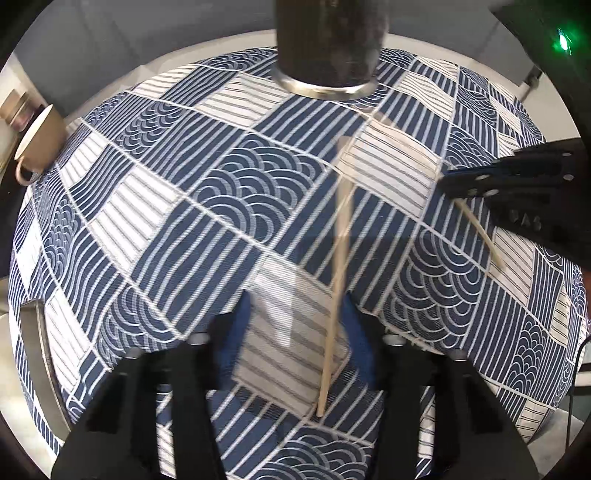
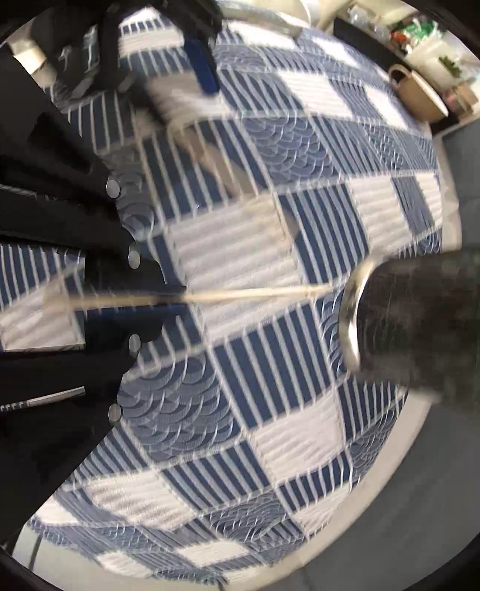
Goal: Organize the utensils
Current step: 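Lift both held sticks upright and carry them toward the black cup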
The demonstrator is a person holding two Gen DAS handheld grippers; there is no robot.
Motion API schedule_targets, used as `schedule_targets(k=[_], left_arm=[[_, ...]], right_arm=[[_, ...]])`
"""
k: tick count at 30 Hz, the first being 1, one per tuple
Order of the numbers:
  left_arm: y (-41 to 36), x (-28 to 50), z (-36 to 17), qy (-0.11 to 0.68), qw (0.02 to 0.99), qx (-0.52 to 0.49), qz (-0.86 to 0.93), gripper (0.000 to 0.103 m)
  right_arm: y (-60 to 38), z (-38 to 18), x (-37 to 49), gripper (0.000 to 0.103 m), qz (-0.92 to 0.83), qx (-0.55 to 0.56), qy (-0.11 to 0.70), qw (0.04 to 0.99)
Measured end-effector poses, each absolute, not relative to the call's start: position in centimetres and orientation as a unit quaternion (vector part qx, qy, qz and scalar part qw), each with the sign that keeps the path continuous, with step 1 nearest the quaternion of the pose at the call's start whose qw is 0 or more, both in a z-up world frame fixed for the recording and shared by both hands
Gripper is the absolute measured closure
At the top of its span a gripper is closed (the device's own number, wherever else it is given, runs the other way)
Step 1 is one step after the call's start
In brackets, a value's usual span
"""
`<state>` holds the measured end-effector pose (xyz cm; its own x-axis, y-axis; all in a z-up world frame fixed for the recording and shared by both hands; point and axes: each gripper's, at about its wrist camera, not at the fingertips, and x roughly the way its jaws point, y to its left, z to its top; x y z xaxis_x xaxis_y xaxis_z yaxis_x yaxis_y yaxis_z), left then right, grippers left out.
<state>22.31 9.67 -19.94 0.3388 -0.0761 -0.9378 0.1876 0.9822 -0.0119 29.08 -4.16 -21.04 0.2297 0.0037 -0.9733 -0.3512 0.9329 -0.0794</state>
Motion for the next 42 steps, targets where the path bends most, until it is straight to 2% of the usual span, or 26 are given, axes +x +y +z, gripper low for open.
schedule_targets(k=[1, 2, 3, 6, 12, 18, 26, 34, 39, 42], left_arm=[[9.8, 22.5, -19.9, 0.571, 0.816, 0.044, -0.077, 0.076], [10.5, 22.5, -19.8, 0.576, 0.813, 0.035, -0.074, 0.089], [10.8, 22.6, -19.9, 0.579, 0.812, 0.028, -0.074, 0.095], [12.0, 22.5, -20.0, 0.587, 0.806, -0.001, -0.073, 0.098], [13.1, 21.9, -19.8, 0.601, 0.797, 0.005, -0.051, 0.098], [15.7, 21.3, -17.5, 0.595, 0.804, 0.003, -0.013, 0.098], [17.6, 22.2, -10.8, 0.545, 0.837, 0.005, 0.044, 0.098], [17.4, 24.4, -2.6, 0.484, 0.873, 0.015, 0.062, 0.099], [16.5, 25.1, 1.7, 0.453, 0.888, 0.04, 0.063, 0.1], [16.3, 25.0, 2.6, 0.45, 0.889, 0.047, 0.066, 0.1]], right_arm=[[-4.6, -21.0, 29.2, 0.099, 0.113, -0.14, 0.61, 0.771], [-5.4, -21.0, 29.2, 0.099, 0.105, -0.133, 0.613, 0.771], [-6.3, -21.0, 29.3, 0.099, 0.098, -0.123, 0.616, 0.772], [-8.5, -20.9, 29.5, 0.099, 0.083, -0.101, 0.62, 0.773], [-13.3, -19.4, 29.8, 0.099, 0.059, -0.055, 0.616, 0.783], [-17.4, -15.4, 30.7, 0.098, 0.053, -0.025, 0.582, 0.811], [-20.4, -7.5, 32.7, 0.098, 0.069, -0.007, 0.508, 0.858], [-18.6, 1.0, 34.1, 0.098, 0.116, 0.002, 0.425, 0.898], [-17.9, 4.4, 34.1, 0.098, 0.141, 0.012, 0.391, 0.909], [-17.3, 5.1, 34.0, 0.098, 0.158, 0.012, 0.381, 0.911]])
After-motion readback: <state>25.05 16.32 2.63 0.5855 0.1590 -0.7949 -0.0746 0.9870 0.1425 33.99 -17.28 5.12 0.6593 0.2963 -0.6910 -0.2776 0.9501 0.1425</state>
